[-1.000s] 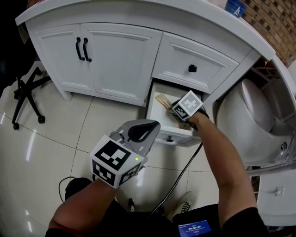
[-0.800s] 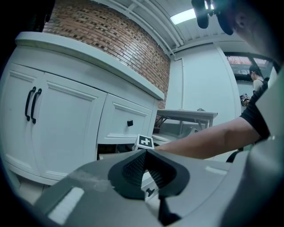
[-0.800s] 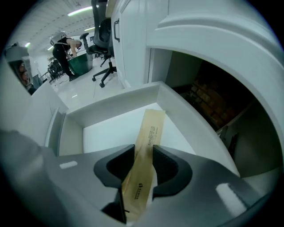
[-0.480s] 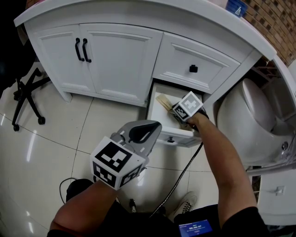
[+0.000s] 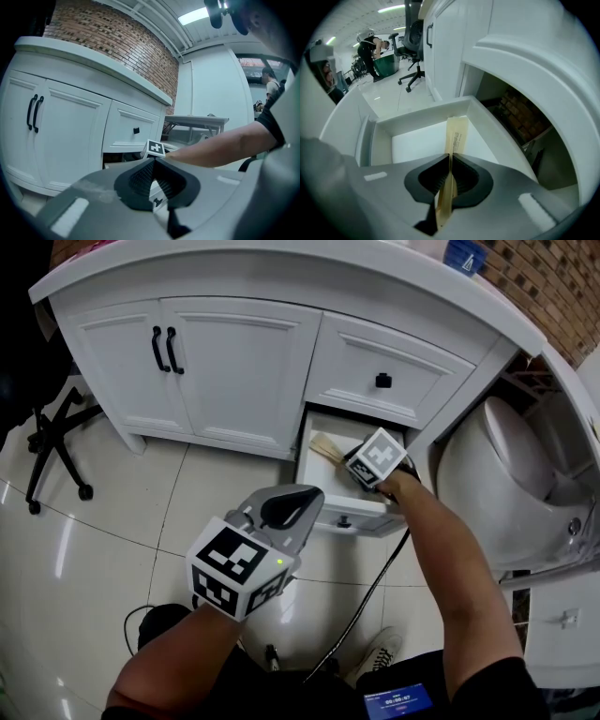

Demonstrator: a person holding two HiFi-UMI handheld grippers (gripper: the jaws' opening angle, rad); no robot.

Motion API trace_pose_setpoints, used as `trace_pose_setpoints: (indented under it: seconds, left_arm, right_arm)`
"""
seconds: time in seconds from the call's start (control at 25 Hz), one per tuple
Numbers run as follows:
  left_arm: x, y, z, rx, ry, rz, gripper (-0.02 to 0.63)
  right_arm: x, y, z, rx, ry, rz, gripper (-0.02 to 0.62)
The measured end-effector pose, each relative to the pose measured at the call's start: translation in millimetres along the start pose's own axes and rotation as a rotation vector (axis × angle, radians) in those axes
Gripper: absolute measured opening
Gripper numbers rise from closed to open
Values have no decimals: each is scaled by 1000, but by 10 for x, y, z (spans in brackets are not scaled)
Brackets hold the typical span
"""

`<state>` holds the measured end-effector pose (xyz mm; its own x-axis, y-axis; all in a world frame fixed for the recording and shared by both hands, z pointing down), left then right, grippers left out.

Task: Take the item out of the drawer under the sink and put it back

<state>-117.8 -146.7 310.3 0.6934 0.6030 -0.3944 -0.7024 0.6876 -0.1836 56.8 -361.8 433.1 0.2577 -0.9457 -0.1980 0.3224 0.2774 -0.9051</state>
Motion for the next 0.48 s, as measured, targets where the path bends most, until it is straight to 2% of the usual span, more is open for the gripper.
trace_pose_setpoints:
  seconds: [0.48]
  left_arm:
    - [74,76,-6,11,-17,3,6]
  right_arm:
    - [-108,560,-138,45,81,69,23]
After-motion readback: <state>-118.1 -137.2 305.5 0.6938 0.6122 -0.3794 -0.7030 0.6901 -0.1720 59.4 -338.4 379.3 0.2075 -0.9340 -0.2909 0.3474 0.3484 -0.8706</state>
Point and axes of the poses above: the fingertips, and each gripper's own axes: y backward along the fingers, x to its right, z out of its underside, the point moved 10 cm from there along y, backward along the fingers, and after that the axes turned 12 degrees about y, right-handed, at the moved point
